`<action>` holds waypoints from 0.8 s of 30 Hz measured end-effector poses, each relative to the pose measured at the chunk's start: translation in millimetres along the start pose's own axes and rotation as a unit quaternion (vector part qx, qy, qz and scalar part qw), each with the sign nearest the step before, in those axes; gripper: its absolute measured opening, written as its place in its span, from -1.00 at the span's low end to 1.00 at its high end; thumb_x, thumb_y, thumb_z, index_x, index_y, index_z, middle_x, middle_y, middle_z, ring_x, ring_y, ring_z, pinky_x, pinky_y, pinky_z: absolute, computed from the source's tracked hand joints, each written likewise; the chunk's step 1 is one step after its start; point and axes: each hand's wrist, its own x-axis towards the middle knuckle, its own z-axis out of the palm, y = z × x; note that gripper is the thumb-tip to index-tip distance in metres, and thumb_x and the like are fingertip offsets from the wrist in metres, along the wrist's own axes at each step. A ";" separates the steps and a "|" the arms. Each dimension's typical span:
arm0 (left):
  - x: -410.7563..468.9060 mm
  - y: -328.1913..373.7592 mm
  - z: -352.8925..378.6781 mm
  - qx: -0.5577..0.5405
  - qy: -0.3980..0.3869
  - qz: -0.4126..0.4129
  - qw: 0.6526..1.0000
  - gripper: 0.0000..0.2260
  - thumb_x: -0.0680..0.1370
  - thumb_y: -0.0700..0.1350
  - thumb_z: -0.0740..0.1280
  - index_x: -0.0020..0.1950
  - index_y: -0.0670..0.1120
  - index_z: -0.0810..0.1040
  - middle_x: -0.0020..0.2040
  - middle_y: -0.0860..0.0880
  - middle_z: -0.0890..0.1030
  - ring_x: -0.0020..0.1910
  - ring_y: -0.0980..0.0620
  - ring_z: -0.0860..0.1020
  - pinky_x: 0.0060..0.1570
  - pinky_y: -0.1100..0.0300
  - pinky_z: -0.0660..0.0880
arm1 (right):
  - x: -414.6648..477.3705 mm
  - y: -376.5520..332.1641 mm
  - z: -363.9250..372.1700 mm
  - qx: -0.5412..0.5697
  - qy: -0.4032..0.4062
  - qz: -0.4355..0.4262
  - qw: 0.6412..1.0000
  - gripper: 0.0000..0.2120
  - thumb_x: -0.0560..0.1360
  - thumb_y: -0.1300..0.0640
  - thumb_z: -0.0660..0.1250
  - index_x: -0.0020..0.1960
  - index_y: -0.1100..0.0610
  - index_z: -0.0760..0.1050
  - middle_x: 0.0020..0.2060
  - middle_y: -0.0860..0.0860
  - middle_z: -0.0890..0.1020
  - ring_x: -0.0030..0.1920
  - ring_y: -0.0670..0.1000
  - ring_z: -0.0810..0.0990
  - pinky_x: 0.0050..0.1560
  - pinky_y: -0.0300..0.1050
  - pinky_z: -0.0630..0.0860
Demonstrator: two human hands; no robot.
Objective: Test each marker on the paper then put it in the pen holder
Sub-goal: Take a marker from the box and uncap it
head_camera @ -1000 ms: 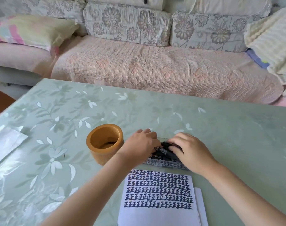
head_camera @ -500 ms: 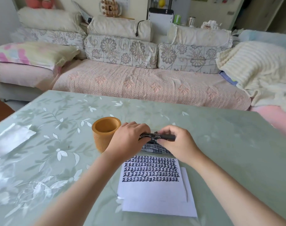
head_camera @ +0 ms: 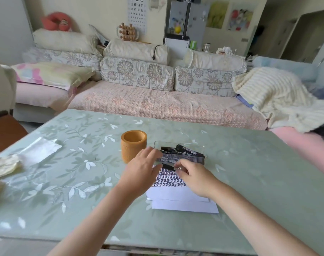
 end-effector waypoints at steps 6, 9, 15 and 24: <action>-14.2 -5.1 11.8 0.032 -0.103 0.101 0.989 -0.84 0.56 0.00 0.30 0.13 0.04 0.53 -0.04 0.09 0.55 -0.05 0.05 0.53 -0.26 0.20 0.42 | -16.8 -12.2 3.6 -0.054 -0.037 -0.028 0.997 -0.78 0.62 -0.07 0.16 0.00 0.02 0.51 -0.16 -0.07 0.58 -0.11 0.02 0.52 -0.04 0.07 0.48; -16.4 -8.2 20.7 0.057 -0.101 0.136 0.984 -0.89 0.57 0.02 0.26 -0.04 0.01 0.52 -0.20 0.08 0.51 -0.22 0.02 0.51 -0.40 0.17 0.37 | -18.5 -5.6 8.0 -0.082 -0.038 -0.036 0.995 -0.75 0.64 -0.06 0.15 -0.02 0.07 0.50 -0.14 -0.03 0.57 -0.08 0.04 0.49 -0.03 0.06 0.46; -13.5 -14.6 39.7 -0.008 -0.185 0.037 0.982 -0.78 0.62 0.01 0.16 -0.13 -0.05 0.50 -0.24 0.02 0.54 -0.25 -0.04 0.47 -0.32 0.04 0.41 | -7.5 21.9 23.6 -0.192 0.055 -0.136 0.970 -0.87 0.59 0.02 0.27 0.09 0.00 0.55 -0.16 -0.07 0.54 -0.09 0.05 0.53 -0.21 -0.01 0.46; 8.8 -27.9 54.4 -0.009 -0.156 0.103 0.982 -0.84 0.56 0.01 0.27 -0.01 0.01 0.62 -0.23 0.07 0.55 -0.20 0.03 0.49 -0.35 0.09 0.43 | 2.9 33.5 24.4 -0.059 -0.017 -0.018 0.998 -0.77 0.61 -0.11 0.16 -0.18 -0.19 0.49 -0.35 -0.21 0.52 -0.21 -0.02 0.46 -0.08 0.03 0.37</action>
